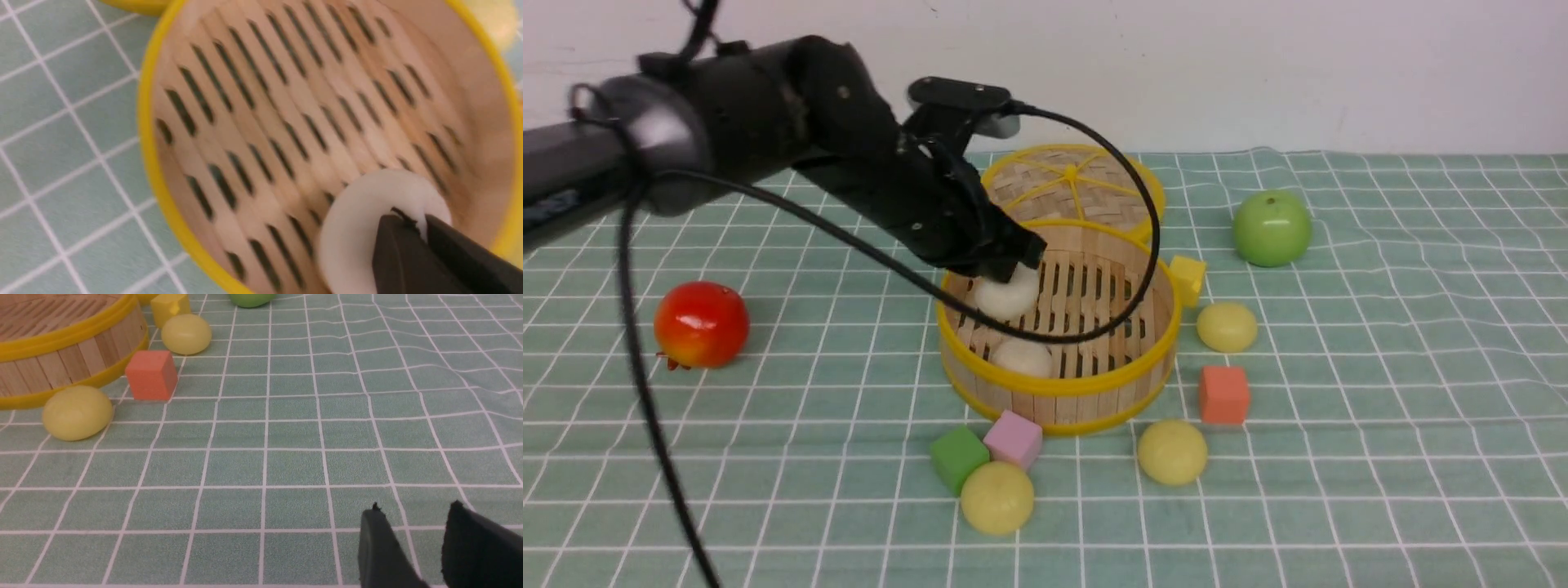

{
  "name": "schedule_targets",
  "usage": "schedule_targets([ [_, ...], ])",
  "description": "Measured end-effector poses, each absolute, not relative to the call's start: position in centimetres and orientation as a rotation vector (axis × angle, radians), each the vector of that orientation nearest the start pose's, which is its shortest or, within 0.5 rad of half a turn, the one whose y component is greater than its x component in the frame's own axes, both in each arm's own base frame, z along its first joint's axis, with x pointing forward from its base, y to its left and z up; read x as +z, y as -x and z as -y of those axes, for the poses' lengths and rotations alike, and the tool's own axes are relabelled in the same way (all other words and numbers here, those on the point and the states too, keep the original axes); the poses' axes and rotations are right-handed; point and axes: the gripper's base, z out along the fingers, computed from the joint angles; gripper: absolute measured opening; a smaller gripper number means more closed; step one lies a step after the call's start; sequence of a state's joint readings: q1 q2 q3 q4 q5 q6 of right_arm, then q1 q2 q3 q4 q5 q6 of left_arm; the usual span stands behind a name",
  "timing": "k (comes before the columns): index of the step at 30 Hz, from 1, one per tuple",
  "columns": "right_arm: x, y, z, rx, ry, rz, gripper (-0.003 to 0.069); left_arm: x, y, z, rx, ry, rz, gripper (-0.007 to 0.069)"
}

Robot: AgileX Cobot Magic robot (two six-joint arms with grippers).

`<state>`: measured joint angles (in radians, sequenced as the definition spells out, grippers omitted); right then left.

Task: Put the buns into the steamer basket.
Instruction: Use the left arm to put the steamed stuffed bun into the steamer

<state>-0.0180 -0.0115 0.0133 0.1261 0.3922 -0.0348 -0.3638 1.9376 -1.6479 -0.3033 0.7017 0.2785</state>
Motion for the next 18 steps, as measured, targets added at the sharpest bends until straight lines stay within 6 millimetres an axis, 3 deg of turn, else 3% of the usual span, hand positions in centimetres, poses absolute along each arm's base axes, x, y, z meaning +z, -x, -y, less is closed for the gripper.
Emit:
schedule_targets([
  [5, 17.4, -5.2, -0.3, 0.089, -0.060, -1.874, 0.0240, 25.1, -43.9, 17.2, -0.260, -0.527, -2.475, -0.0008],
  [12, 17.4, -5.2, -0.3, 0.089, -0.060, -1.874, 0.0240, 21.6, -45.6, 17.3, -0.185, -0.537, -2.484, 0.0023],
  [18, 17.4, -5.2, -0.3, 0.089, -0.060, -1.874, 0.0240, 21.5, -46.1, 17.5, -0.188, -0.521, -2.429, 0.0110],
])
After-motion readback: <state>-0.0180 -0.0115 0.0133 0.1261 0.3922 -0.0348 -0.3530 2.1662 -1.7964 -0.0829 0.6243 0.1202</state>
